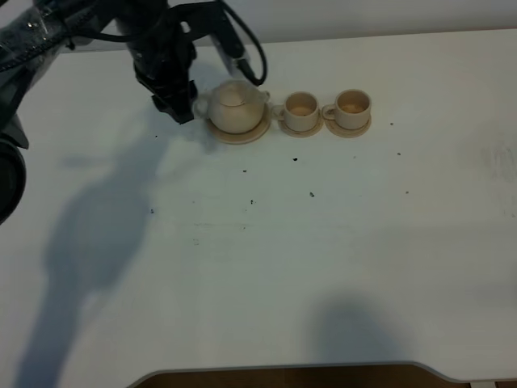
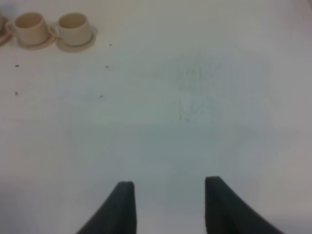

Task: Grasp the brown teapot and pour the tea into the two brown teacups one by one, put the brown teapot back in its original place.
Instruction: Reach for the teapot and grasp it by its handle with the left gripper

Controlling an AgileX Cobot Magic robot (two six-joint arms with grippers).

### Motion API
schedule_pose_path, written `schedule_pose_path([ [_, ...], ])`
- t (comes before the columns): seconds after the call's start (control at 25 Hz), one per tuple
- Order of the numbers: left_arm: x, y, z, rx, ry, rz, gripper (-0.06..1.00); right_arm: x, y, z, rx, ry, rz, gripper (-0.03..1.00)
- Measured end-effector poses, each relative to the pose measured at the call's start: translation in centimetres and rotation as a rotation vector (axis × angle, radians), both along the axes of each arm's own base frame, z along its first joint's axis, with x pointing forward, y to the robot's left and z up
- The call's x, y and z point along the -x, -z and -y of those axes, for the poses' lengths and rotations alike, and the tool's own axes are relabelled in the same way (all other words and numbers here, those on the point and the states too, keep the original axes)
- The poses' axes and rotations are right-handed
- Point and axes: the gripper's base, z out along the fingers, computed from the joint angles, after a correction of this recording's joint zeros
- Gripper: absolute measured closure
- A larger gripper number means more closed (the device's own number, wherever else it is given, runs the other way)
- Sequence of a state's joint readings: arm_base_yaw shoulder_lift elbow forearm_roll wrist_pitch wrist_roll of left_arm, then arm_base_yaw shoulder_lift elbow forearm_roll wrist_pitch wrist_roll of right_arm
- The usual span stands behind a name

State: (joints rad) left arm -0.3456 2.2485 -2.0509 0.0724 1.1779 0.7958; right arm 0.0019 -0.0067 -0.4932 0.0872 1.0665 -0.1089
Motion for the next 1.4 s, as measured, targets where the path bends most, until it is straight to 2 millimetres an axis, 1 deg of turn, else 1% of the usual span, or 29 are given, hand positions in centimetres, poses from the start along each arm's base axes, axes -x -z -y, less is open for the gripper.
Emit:
schedule_pose_path([
  [0.08,-0.8,0.3,-1.1,0.004,0.026,0.025,0.49,0.0,0.0,0.0,-0.001,-0.001,0.0,0.61],
  [0.16,-1.4,0.5,-1.5,0.028,0.04,0.062,0.49,0.0,0.0,0.0,-0.002,-0.001,0.0,0.61],
  [0.24,-2.1,0.7,-1.2,0.063,0.069,0.117,0.49,0.0,0.0,0.0,-0.002,-0.001,0.0,0.61],
  [0.36,-2.8,1.7,-0.3,0.13,0.11,0.163,0.49,0.0,0.0,0.0,-0.002,-0.001,0.0,0.61],
  [0.56,-3.3,5.0,0.4,0.178,0.115,0.109,0.49,0.0,0.0,0.0,-0.002,-0.001,0.0,0.61],
  [0.64,-3.4,5.8,0.4,0.173,0.117,0.096,0.49,0.0,0.0,0.0,-0.002,-0.001,0.0,0.61],
  [1.08,-3.4,6.0,0.0,0.129,0.13,0.091,0.49,0.0,0.0,0.0,-0.003,-0.002,0.0,0.61],
  [1.4,-2.7,6.1,-0.2,0.108,0.118,0.006,0.49,0.0,0.0,0.0,-0.003,-0.002,0.0,0.61],
])
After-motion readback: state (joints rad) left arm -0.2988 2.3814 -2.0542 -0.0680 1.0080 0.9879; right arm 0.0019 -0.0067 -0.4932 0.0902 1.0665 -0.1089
